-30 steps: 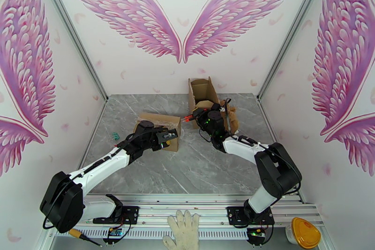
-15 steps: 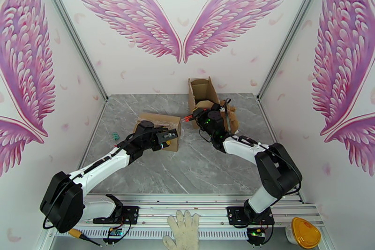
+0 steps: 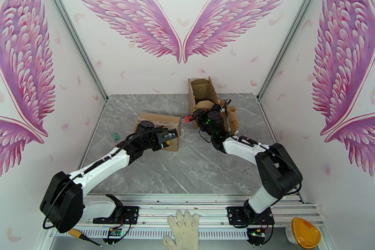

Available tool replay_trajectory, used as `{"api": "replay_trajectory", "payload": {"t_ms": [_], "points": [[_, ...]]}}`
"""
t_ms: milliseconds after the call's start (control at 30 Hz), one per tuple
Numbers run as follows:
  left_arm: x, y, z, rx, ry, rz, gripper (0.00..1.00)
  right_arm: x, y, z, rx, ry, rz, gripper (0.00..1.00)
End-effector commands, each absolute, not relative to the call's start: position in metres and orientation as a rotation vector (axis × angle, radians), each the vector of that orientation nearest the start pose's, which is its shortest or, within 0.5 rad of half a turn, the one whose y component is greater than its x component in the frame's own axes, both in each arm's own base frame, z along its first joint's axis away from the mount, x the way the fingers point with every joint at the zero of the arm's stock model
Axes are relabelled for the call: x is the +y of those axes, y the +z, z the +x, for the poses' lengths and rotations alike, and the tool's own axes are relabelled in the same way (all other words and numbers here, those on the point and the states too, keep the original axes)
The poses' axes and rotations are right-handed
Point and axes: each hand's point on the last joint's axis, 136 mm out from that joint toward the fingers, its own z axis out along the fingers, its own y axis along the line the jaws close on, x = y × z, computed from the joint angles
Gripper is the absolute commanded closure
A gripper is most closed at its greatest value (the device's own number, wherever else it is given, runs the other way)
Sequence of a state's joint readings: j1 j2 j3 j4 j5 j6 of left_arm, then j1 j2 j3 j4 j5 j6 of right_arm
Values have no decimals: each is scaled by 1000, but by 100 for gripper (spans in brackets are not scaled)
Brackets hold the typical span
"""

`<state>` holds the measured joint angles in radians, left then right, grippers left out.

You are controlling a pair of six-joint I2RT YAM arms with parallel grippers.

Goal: Unpack the express box

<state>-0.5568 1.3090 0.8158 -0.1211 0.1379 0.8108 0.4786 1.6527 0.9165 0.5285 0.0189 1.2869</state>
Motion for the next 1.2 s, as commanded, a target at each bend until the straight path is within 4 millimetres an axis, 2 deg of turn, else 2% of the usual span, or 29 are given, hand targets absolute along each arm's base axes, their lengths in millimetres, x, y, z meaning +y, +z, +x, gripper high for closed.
{"api": "replay_trajectory", "payload": {"t_ms": [0,367,600,833,933,1167], "points": [[-230,147,313,1697,-49,1483,47,239,214,454,1788,1256,763,100],[-233,151,318,1685,-35,1474,46,251,224,448,1771,1351,708,100],[-230,162,334,1679,37,1397,41,265,213,433,1901,1399,680,100],[-227,176,345,1658,94,1327,31,283,203,412,2096,1453,598,100],[-225,174,347,1668,109,1337,30,290,198,403,2185,1465,540,100],[-220,166,350,1698,99,1348,32,284,195,388,2281,1511,480,100]]}}
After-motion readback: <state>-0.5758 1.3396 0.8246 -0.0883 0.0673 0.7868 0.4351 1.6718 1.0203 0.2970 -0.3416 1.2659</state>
